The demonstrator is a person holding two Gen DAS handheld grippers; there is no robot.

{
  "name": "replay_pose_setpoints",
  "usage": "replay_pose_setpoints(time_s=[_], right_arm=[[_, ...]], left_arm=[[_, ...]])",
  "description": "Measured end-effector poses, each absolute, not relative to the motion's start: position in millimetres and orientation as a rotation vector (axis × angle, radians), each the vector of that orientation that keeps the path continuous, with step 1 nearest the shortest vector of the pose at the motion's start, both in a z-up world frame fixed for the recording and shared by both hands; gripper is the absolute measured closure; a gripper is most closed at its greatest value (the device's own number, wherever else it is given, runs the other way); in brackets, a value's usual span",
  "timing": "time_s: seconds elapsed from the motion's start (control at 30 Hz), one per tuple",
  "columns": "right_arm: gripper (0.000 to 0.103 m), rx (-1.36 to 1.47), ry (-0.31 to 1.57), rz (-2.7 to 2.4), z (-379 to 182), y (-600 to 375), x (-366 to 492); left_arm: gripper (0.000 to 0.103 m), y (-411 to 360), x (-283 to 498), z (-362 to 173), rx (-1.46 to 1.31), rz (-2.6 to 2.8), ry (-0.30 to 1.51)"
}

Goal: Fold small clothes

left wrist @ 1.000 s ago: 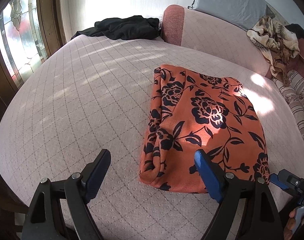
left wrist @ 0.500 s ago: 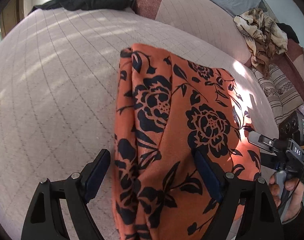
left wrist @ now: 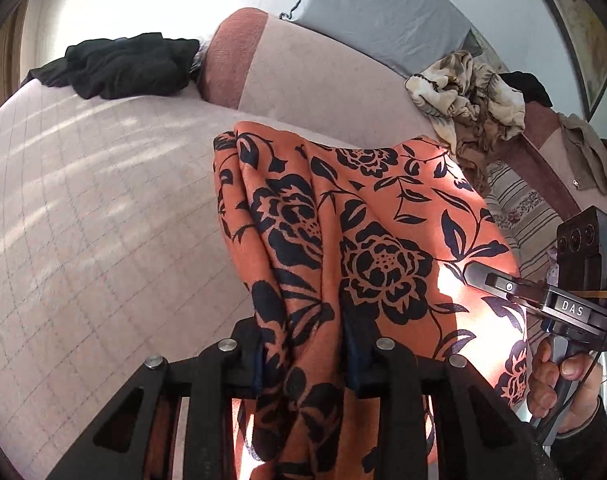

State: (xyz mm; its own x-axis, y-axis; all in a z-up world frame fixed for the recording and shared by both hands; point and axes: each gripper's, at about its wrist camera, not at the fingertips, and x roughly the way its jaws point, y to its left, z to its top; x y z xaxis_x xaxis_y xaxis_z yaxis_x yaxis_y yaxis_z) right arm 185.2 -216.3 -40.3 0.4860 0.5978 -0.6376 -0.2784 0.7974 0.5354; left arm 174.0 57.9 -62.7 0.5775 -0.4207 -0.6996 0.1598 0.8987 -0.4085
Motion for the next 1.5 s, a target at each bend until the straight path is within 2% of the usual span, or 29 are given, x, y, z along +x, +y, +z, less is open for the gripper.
replay_pose_setpoints(time_s=[0.1,0.13,0.17,0.2,0.23,0.33,0.47,0.53,0.6,0.7,0.73,0.9,1.0,1.07,1.23,1.5], right_arm=[[0.071,0.459,0.916,0.504,-52.4,-253.1,200.9],[0.066,0.468,0.927,0.475,-63.6,-263.4,205.3],[0.064,0.488,0.953,0.437,-78.2,-272.4,210.3],[0.058,0.51,0.985,0.377,-94.6,-282.0,212.6],[0.043,0.514,1.015,0.307,-109.0,-289.9,210.1],[0.043,0.518,0.999,0.241,-120.6,-305.9,189.7],[0.043,0.467,0.846,0.266,-79.7,-303.2,166.5],[0.031,0.473,0.803,0.348,-64.4,-291.3,163.3],[0.025,0.457,0.816,0.426,-67.5,-266.7,175.2],[0.023,0.506,0.996,0.403,-114.6,-248.6,200.9],[0.024,0.527,0.967,0.383,-114.6,-250.7,199.4],[0.023,0.445,0.815,0.411,-52.6,-238.3,155.1],[0.023,0.383,0.801,0.39,-33.3,-232.0,123.5],[0.023,0.343,0.803,0.368,-28.6,-228.0,98.6],[0.018,0.237,0.874,0.275,-34.9,-219.7,48.8],[0.015,0.118,0.906,0.141,-29.4,-215.7,9.1]], left_arm=[[0.062,27.9,195.8,-78.1,-0.293,-0.324,0.934],[0.05,18.7,201.8,-88.8,-0.26,-0.298,0.958],[0.044,12.2,206.9,-100.3,-0.214,-0.254,0.997],[0.042,11.4,209.8,-109.9,-0.171,-0.204,1.035],[0.038,13.7,205.3,-115.3,-0.168,-0.2,1.046],[0.034,23.5,182.2,-104.3,-0.146,-0.163,0.983],[0.03,21.2,155.5,-80.7,-0.086,-0.159,0.901],[0.025,18.1,152.4,-85.0,-0.048,-0.147,0.886],[0.025,11.0,166.4,-106.3,-0.001,-0.104,0.971],[0.023,14.3,166.3,-112.9,-0.071,-0.099,1.006],[0.023,15.7,162.0,-106.2,-0.072,-0.092,1.001],[0.023,19.4,124.7,-66.5,0.009,-0.057,0.885],[0.023,18.4,102.2,-45.1,-0.002,-0.04,0.848],[0.022,14.9,88.5,-32.6,-0.014,-0.028,0.822],[0.012,3.0,54.2,-11.0,-0.016,0.002,0.761],[0.011,-7.9,19.7,8.4,-0.055,-0.007,0.733]])
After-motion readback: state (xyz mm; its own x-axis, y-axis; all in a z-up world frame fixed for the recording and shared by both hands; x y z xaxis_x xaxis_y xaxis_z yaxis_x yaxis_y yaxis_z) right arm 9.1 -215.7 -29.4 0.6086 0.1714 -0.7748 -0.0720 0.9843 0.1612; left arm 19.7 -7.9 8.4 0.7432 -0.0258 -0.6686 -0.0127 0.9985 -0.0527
